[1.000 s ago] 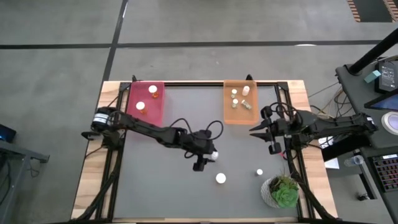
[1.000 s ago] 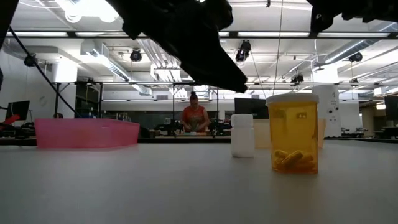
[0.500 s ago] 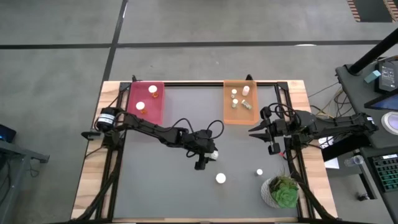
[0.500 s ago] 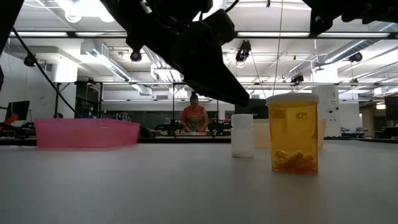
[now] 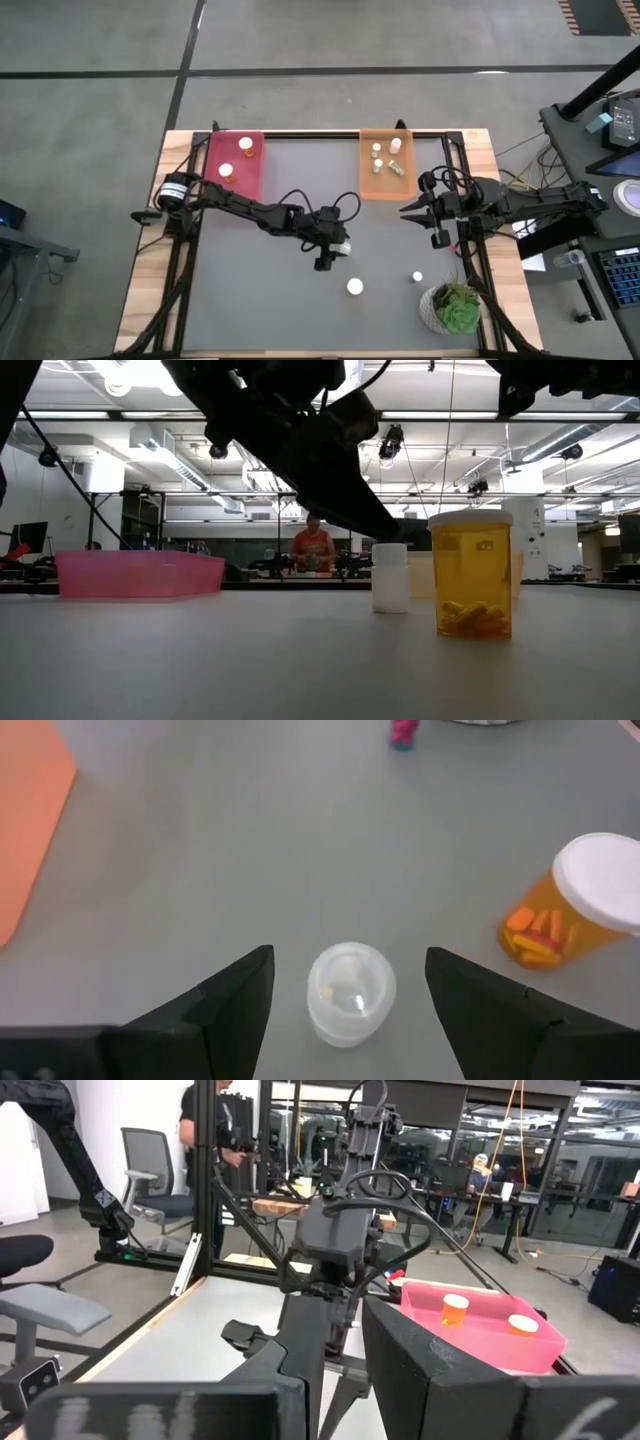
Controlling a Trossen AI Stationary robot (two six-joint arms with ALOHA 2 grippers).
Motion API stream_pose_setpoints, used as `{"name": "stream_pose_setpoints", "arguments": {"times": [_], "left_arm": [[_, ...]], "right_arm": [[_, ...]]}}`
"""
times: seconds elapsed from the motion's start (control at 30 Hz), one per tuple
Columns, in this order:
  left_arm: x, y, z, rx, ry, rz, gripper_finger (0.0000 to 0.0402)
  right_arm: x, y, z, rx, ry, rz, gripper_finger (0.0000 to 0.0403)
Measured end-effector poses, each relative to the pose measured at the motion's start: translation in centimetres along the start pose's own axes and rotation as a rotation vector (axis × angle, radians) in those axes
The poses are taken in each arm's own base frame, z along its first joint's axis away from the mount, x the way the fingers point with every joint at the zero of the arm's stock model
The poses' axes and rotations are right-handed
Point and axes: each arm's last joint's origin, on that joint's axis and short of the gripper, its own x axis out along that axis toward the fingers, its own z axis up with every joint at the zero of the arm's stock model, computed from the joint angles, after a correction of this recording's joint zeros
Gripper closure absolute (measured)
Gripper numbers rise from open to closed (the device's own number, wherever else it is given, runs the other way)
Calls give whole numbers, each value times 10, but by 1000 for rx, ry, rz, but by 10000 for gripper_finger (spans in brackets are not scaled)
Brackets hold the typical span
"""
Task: Pick and place medicine bottles into bin by pill shape (circle, oval)
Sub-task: Put the white capsule bottle into the pink bin
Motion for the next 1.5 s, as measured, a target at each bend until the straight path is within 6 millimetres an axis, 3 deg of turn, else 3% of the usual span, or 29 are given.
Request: {"name": "stream_pose_setpoints", "arguments": {"times": [0.37,0.8,1.23,1.5], "left_arm": [[14,1,-10,-11,13,-21,156],[14,1,-9,-6,-3,-22,158],[14,1,-10,-23,7,-23,274],[3,1,2,3,-35,-1,277]], "right_arm": [[0,0,-1,1,6,0,342],[0,0,-1,-6,8,0,344],[0,0,-1,-7,9,0,344],[0,0,-1,-7,9,0,344]]}}
